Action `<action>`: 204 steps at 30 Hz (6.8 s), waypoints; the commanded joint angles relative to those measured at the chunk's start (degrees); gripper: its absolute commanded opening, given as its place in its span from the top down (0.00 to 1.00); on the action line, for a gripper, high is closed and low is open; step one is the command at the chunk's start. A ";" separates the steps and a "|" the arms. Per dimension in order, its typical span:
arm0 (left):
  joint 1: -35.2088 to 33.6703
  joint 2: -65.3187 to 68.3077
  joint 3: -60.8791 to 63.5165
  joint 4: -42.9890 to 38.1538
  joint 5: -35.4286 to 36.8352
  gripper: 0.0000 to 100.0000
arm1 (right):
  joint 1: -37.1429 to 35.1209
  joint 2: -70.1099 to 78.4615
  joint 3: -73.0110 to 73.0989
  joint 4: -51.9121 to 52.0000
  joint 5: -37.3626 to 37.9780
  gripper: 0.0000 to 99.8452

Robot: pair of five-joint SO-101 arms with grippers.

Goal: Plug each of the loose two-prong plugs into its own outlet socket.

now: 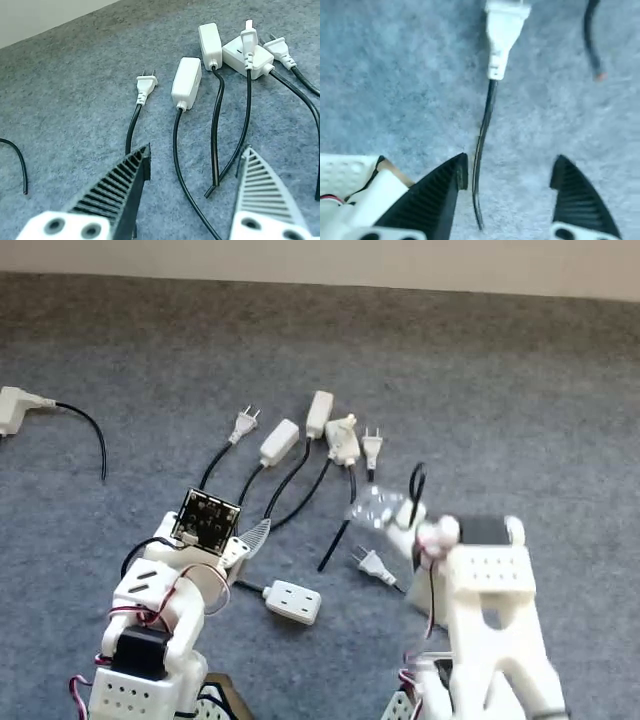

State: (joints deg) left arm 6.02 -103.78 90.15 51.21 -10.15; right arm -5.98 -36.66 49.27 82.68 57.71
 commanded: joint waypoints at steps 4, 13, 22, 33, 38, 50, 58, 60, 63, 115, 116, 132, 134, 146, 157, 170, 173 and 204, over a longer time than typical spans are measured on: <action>0.92 -0.40 -0.22 -0.79 -0.26 0.72 | -1.71 22.02 -19.38 1.01 -0.70 0.70; 0.92 -0.40 0.57 -0.97 -0.35 0.72 | -9.80 30.11 -16.04 -10.68 -0.53 0.70; 1.54 -0.40 0.66 -0.97 -0.35 0.72 | -11.91 30.46 -12.88 -13.85 2.64 0.70; -0.75 -0.48 1.54 -2.11 0.00 0.72 | -11.74 29.93 -7.16 -13.32 -2.46 0.70; -2.51 -0.48 0.75 -2.20 2.11 0.72 | -12.09 30.37 -5.32 -19.21 -10.11 0.70; -2.51 -0.48 0.92 -2.02 2.11 0.72 | -13.05 30.46 1.98 -25.98 -14.95 0.70; -2.24 -0.48 2.33 -3.34 2.11 0.72 | -13.05 29.93 5.76 -29.05 -14.95 0.74; -2.24 -0.48 2.42 -3.60 2.11 0.72 | -13.05 29.93 5.67 -29.05 -14.95 0.81; -2.24 -0.48 2.42 -3.60 2.11 0.72 | -13.05 29.93 5.85 -29.05 -14.95 0.89; 2.42 -0.40 -10.95 7.38 2.37 0.66 | -44.18 -14.81 10.77 -30.20 -40.35 0.99; 2.42 -0.40 -10.59 7.21 2.37 0.66 | -44.44 -14.81 11.12 -30.20 -40.35 0.99; 2.51 -0.40 -3.74 3.87 2.02 0.66 | -42.15 -15.08 -1.01 -19.56 -40.35 0.99; 2.51 -0.40 -3.56 3.78 2.02 0.66 | -40.84 -14.81 -5.67 -17.01 -40.35 0.99; 6.90 -0.40 -2.24 3.96 2.02 0.66 | -40.31 -14.73 -13.32 -13.49 -40.35 0.99; 7.96 -0.40 -2.51 4.75 1.93 0.66 | -35.65 -8.22 -15.60 -11.65 -39.91 0.99; -9.98 -0.31 -11.21 6.86 5.71 0.69 | -40.48 9.71 -26.07 2.59 -22.77 0.99; -10.33 -0.48 -9.01 5.89 5.71 0.70 | -44.97 10.15 -25.89 4.88 -17.05 0.99; -10.59 -0.40 -2.77 -0.97 5.45 0.70 | -43.56 21.58 -30.81 1.54 23.91 0.99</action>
State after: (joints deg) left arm -5.93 -103.78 86.81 51.56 -4.88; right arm -50.02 -14.68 22.11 84.88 80.84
